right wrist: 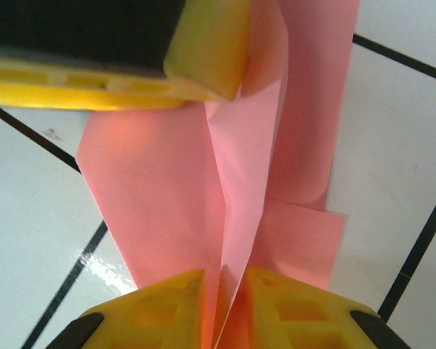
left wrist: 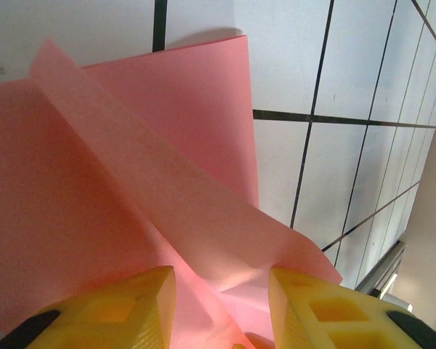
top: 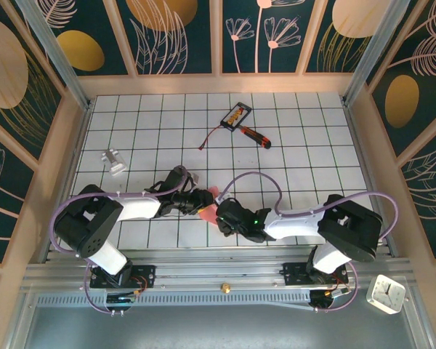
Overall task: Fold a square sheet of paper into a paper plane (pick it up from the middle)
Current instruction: Perform the fourth fold on the wing at the bottom-center of the table.
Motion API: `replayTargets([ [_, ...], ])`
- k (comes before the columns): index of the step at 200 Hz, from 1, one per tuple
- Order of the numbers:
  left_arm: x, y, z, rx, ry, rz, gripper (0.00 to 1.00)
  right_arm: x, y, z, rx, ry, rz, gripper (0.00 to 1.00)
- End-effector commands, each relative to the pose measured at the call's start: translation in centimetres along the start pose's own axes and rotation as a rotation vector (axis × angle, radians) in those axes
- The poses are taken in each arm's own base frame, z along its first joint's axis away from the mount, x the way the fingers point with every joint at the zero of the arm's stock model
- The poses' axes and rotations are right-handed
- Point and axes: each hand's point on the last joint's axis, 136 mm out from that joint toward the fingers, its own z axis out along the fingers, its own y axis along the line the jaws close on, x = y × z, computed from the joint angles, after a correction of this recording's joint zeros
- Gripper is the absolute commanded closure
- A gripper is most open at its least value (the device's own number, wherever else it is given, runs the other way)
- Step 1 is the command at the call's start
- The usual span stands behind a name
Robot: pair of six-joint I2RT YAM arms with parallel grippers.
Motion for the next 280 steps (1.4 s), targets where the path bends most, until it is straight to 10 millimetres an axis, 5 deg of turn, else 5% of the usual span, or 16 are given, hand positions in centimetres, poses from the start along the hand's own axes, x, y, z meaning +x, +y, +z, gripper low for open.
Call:
replayTargets([
  [1,-0.2,0.0,0.1,-0.01,0.01,0.014,0.61,-0.9,0.0,0.0,0.034,-0.018,-0.024,0.8],
  [69,-0.2,0.2,0.1,-0.018,0.013,0.02,0.62,-1.9,0.7,0.3,0.024,-0.027,-0.039,0.8],
  [152,-0.4,0.0,0.3,-0.024,0.019,0.038,0.62,-1.6,0.9,0.7,0.021,-0.006,-0.028,0.93],
  [185,-0.7,-0.6,0.3,-0.024,0.017,0.088,0.61,-1.6,1.1,0.6,-0.04,0.019,0.066,1.0],
  [280,-1.2,-1.6,-0.3,-0.04,0.019,0.207,0.55,-2.3,1.6,-1.1,-0.359,0.069,0.419,1.0],
])
